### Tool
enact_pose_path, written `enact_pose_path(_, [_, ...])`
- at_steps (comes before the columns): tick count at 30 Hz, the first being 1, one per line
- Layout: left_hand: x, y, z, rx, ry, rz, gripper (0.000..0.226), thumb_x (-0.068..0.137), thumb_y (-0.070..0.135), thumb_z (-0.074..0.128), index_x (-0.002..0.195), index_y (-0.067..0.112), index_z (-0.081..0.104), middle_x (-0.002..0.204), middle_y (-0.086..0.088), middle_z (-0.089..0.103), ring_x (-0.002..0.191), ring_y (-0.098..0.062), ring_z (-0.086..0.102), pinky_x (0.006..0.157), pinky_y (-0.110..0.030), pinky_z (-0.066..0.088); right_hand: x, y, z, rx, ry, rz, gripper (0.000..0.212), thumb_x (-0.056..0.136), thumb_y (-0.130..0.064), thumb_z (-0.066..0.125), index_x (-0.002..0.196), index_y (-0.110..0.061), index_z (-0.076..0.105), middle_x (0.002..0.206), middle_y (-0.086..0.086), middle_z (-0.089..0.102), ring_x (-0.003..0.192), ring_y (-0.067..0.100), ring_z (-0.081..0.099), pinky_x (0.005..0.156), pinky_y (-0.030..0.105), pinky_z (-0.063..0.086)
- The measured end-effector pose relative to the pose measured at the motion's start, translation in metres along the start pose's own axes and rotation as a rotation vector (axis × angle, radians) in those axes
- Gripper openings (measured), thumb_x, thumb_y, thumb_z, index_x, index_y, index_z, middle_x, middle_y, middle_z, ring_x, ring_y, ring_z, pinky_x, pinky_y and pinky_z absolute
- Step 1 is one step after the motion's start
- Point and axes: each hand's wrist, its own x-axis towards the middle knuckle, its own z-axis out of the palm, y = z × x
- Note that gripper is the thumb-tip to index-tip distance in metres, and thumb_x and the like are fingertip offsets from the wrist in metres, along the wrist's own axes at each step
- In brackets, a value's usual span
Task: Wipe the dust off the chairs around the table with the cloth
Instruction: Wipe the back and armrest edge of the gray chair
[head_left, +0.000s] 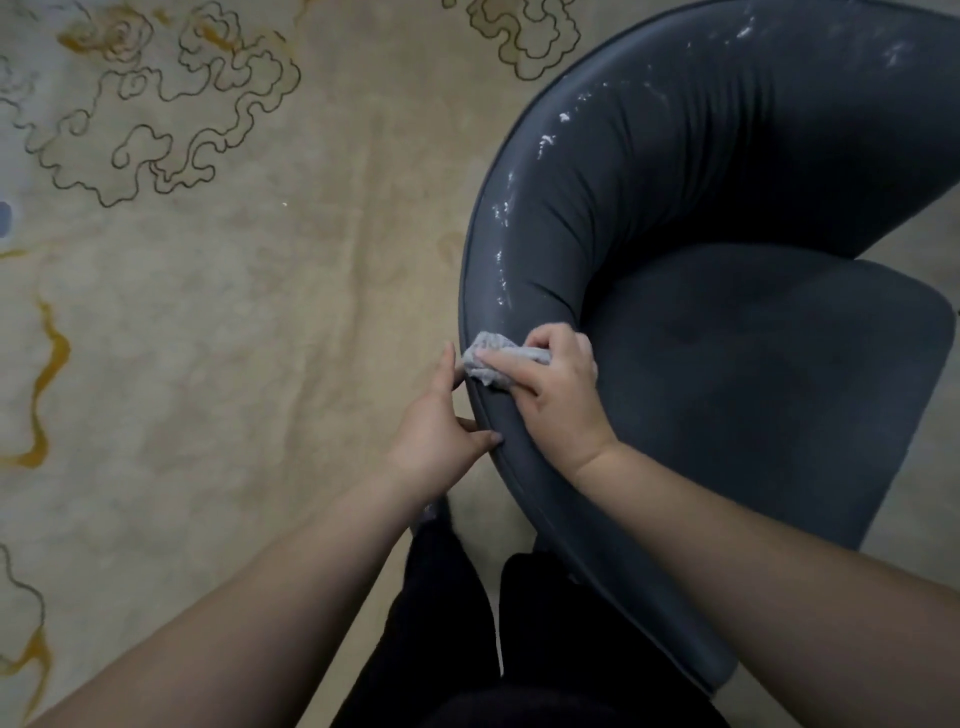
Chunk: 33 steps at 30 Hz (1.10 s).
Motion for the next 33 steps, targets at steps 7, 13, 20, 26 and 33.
enact_pose_path(7, [0.023, 0.01, -0.017, -0.012, -0.063, 0.047, 0.112, 0.071, 0.002, 0.081, 0.154, 0.027, 0.01, 0.145, 0.024, 0.035, 0.089, -0.002, 0.065, 0.076, -0.02, 0.056, -0.002, 0.001, 0.004, -0.015, 0.021, 0.026, 0.039, 0.079, -0.004, 0.071, 0.105, -0.033, 0.074, 0.097, 0.011, 0.052, 0.089, 0.034, 0.046, 0.08, 0.051, 0.045])
enact_pose_path(13, [0.053, 0.024, -0.04, 0.061, -0.126, 0.127, 0.116, 0.069, 0.007, 0.084, 0.153, 0.035, 0.01, 0.123, 0.038, 0.04, 0.08, 0.005, 0.061, 0.065, -0.013, 0.052, 0.077, -0.01, 0.009, -0.075, 0.044, 0.073, 0.029, 0.083, -0.018, 0.071, 0.104, -0.038, 0.073, 0.1, 0.006, 0.05, 0.096, 0.032, 0.043, 0.085, 0.044, 0.04])
enact_pose_path(20, [0.081, 0.035, -0.066, 0.086, -0.26, 0.114, 0.119, 0.072, 0.006, 0.082, 0.154, 0.028, -0.001, 0.133, 0.033, 0.032, 0.085, -0.001, 0.067, 0.071, -0.018, 0.055, 0.05, -0.011, 0.013, -0.055, 0.097, 0.136, 0.034, 0.08, -0.006, 0.07, 0.102, -0.031, 0.075, 0.095, 0.011, 0.051, 0.089, 0.034, 0.045, 0.081, 0.05, 0.045])
enact_pose_path(26, [0.098, 0.04, -0.072, 0.079, -0.333, 0.16, 0.117, 0.071, 0.008, 0.083, 0.154, 0.033, 0.003, 0.139, 0.024, 0.043, 0.089, -0.004, 0.068, 0.077, -0.027, 0.057, 0.116, -0.018, 0.016, -0.102, 0.183, 0.215, 0.027, 0.085, -0.014, 0.069, 0.104, -0.032, 0.075, 0.099, 0.013, 0.051, 0.093, 0.035, 0.044, 0.086, 0.048, 0.042])
enact_pose_path(33, [0.117, 0.041, -0.081, -0.014, -0.403, 0.127, 0.113, 0.074, 0.0, 0.079, 0.154, 0.029, 0.005, 0.155, 0.01, 0.03, 0.085, -0.008, 0.071, 0.076, -0.026, 0.058, 0.067, -0.027, 0.023, -0.126, 0.185, 0.239, 0.035, 0.078, -0.002, 0.07, 0.099, -0.028, 0.077, 0.093, 0.012, 0.051, 0.086, 0.034, 0.046, 0.077, 0.051, 0.047])
